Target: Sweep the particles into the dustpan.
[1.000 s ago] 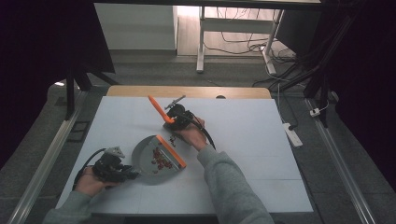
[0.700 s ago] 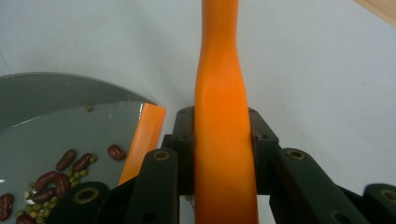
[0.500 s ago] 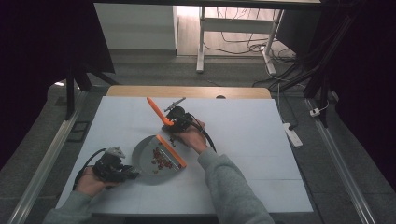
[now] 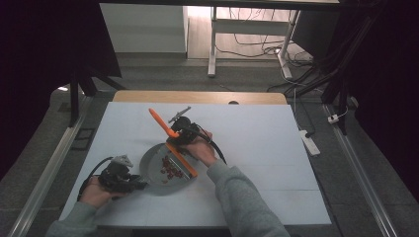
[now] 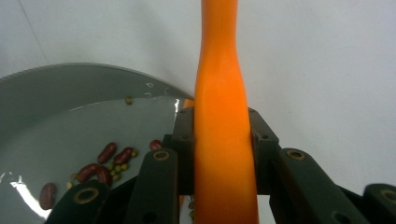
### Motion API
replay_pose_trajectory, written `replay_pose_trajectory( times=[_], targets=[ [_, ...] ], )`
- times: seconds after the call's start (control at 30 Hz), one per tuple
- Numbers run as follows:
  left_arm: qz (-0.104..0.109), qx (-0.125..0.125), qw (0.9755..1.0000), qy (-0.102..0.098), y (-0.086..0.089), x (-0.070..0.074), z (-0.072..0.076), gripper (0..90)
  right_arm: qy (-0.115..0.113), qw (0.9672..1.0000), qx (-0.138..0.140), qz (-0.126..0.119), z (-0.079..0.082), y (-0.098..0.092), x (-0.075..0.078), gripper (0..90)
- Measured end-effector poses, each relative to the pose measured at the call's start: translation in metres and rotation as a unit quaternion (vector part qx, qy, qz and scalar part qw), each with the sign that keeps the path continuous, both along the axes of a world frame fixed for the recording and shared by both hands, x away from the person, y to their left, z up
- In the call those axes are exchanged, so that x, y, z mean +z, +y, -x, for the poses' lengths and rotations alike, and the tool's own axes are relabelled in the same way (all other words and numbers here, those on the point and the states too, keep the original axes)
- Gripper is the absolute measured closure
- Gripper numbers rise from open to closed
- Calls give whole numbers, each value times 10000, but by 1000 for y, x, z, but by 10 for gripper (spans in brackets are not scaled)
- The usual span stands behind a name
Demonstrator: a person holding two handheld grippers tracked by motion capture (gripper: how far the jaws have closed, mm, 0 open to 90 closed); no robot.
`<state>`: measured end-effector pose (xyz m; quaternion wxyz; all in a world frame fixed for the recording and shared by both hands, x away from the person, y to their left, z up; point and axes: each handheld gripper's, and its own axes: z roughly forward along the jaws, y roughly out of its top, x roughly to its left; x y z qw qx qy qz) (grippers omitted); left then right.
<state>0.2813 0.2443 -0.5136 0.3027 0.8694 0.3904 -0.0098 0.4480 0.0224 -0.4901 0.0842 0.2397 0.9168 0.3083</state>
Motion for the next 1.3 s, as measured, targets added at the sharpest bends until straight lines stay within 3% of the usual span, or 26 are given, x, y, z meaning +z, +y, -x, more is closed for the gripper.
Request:
replay_pose_trajectory(
  times=[0.33,0.53,0.6,0.7,0.83,0.93,1.3],
  targets=[
    [-12,-3,10000,14,0,0,0,616,338,9985,-54,-419,8,-4,1,707],
    [-11,2,10000,14,0,0,0,616,557,9955,236,-728,23,4,6,707],
    [-8,-2,10000,15,0,0,0,616,593,9939,331,-866,27,6,11,707],
    [-16,3,10000,12,0,-1,0,616,427,9931,294,-1054,27,2,24,706],
    [-19,0,10000,17,0,-1,0,616,73,9948,45,-1011,19,-13,40,706],
    [-13,-3,10000,20,0,-1,0,616,-66,9958,-129,-905,13,-25,43,706],
    [-8,6,10000,16,0,-1,0,616,-198,9966,-700,-390,-20,-36,16,706]
  ],
)
